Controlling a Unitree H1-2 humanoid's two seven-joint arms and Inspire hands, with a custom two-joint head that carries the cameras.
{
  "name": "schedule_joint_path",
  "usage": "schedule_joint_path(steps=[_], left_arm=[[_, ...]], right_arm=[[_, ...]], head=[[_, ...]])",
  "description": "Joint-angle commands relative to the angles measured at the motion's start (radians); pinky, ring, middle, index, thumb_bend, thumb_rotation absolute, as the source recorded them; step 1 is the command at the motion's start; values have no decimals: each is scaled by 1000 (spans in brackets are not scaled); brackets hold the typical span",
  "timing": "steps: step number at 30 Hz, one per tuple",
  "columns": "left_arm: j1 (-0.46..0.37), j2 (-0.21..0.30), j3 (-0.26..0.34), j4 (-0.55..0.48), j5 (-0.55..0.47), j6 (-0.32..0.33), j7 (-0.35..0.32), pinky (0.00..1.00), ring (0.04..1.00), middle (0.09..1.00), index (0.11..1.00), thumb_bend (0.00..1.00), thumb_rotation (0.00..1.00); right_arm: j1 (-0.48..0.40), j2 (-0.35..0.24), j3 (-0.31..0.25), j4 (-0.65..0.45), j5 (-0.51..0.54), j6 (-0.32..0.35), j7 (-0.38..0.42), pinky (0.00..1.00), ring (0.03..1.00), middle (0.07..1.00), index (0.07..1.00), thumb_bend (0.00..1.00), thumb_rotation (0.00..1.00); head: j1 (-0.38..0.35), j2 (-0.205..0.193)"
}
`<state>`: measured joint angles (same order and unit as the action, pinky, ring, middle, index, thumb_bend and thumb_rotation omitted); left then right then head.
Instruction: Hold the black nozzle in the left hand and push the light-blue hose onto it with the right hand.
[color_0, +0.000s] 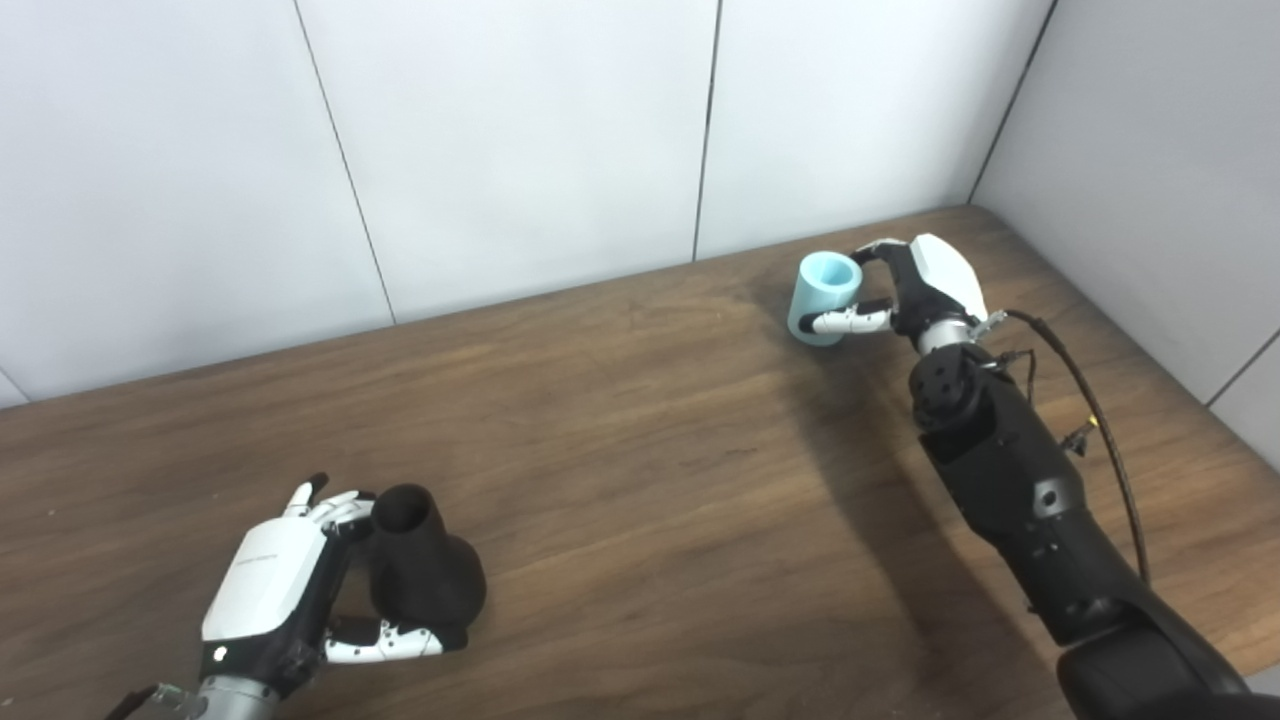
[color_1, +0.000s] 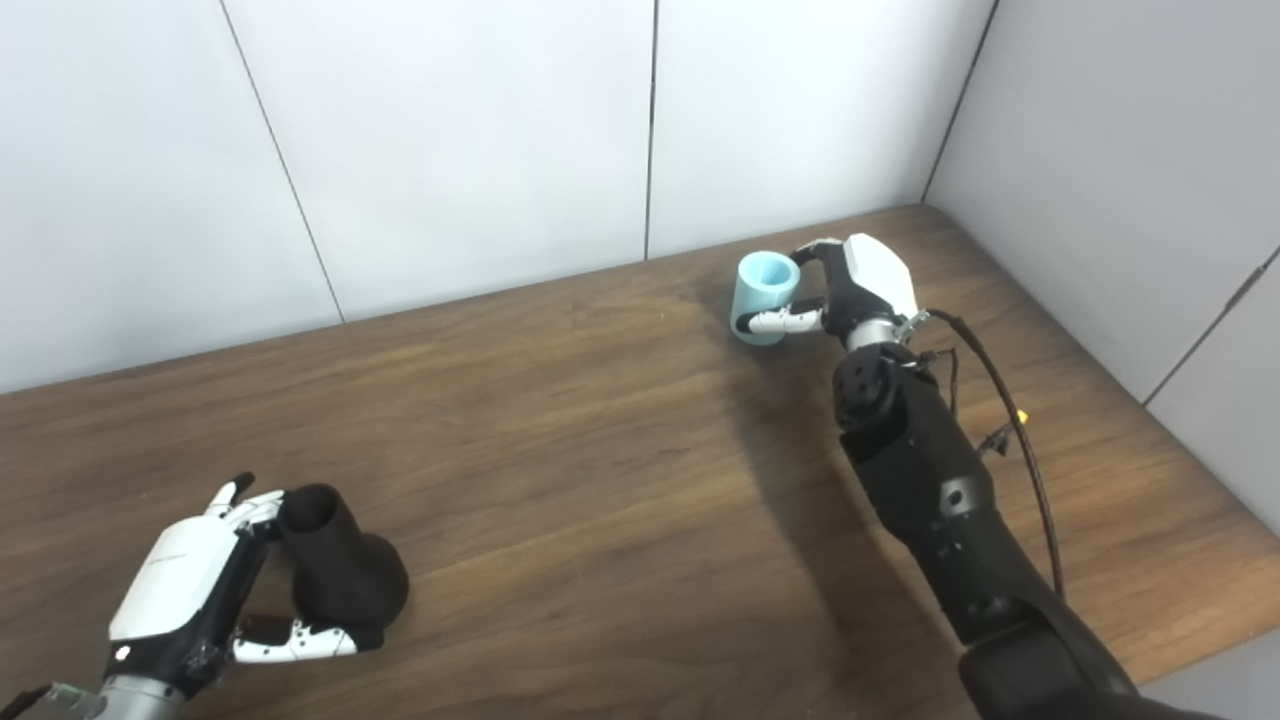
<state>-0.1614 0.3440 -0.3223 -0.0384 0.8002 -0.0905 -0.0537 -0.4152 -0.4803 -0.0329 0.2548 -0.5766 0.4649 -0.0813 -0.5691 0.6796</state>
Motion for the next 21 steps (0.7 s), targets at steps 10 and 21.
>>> schedule_joint_path(steps=[10, 21], left_arm=[[-1, 24, -6, 6, 21, 4, -24, 1000, 847, 736, 480, 523, 54], [1, 29, -5, -1, 23, 6, -29, 1000, 850, 732, 480, 523, 54]], right_arm=[[-50, -45, 16, -25, -25, -6, -24, 783, 919, 880, 649, 907, 344], [-61, -48, 29, -19, -27, -7, -26, 782, 912, 867, 662, 877, 347]], head=[[-1, 1], [4, 5]])
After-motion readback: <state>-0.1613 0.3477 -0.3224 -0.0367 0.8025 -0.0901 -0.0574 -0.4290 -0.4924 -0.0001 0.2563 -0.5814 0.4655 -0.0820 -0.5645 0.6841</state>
